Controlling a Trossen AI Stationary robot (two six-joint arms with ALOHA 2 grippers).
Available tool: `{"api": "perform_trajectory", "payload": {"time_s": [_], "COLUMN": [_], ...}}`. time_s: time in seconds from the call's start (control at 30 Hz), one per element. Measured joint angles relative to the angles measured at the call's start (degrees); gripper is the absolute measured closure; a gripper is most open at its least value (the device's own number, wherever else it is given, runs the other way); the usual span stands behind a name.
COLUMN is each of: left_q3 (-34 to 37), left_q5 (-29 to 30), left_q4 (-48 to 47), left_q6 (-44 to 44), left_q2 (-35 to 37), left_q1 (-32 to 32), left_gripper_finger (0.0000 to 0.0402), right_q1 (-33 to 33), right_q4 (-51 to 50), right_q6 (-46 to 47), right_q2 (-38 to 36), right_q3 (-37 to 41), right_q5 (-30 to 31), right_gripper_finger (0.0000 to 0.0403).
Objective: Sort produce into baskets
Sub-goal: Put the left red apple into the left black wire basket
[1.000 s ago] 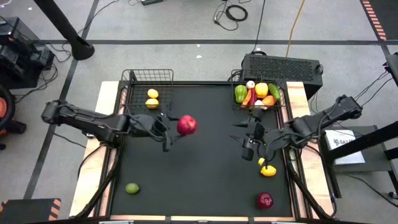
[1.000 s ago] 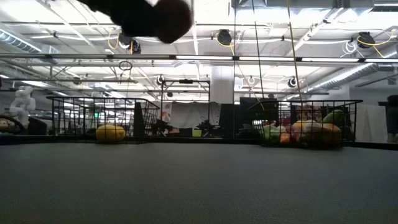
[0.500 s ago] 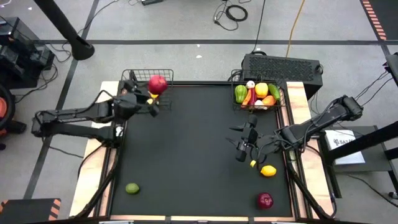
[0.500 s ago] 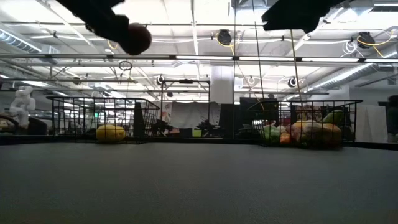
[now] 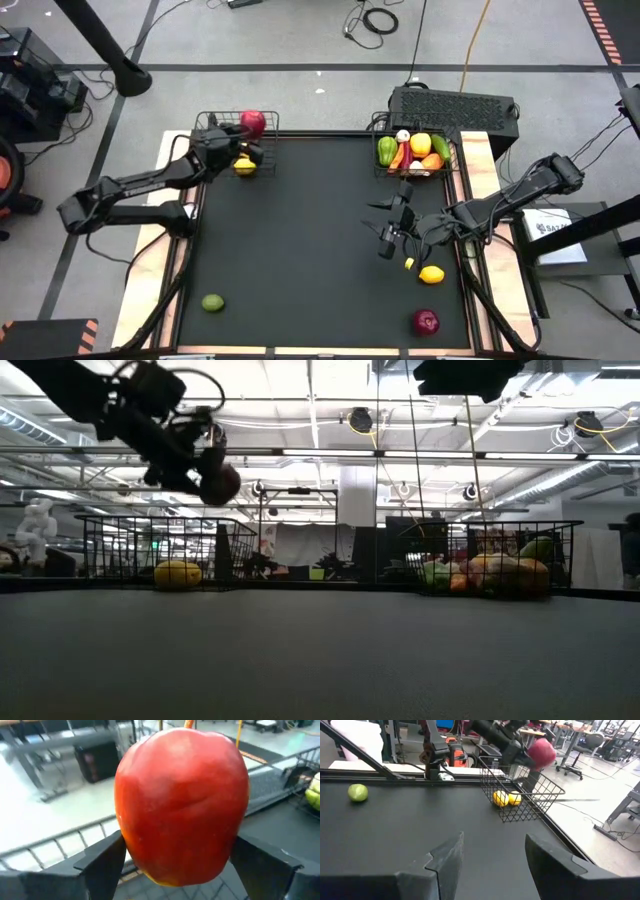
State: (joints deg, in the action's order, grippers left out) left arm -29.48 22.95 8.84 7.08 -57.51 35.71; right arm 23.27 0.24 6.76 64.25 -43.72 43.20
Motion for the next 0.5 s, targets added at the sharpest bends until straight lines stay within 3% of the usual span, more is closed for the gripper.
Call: {"api": "perform_trajectory", "payload": {"time_s": [0.33, 0.5], "left_q3": [0.6, 0.6], "left_q5": [-2.5, -0.9], "left_q4": [4.0, 7.8], "left_q6": [2.1, 2.5], "left_q2": [-12.4, -15.8], "left_q1": [1.4, 2.1], "left_gripper_finger": [0.0065, 0.0040], "right_q1": [0.0, 0.1], "right_q4": [-0.1, -0.1], "right_q6": [-0.2, -0.1], "right_q2": [0.0, 0.0], "right_q3": [0.0, 0.0], "right_q5": [0.0, 0.0], "right_gripper_finger": [0.0200, 0.0200]}}
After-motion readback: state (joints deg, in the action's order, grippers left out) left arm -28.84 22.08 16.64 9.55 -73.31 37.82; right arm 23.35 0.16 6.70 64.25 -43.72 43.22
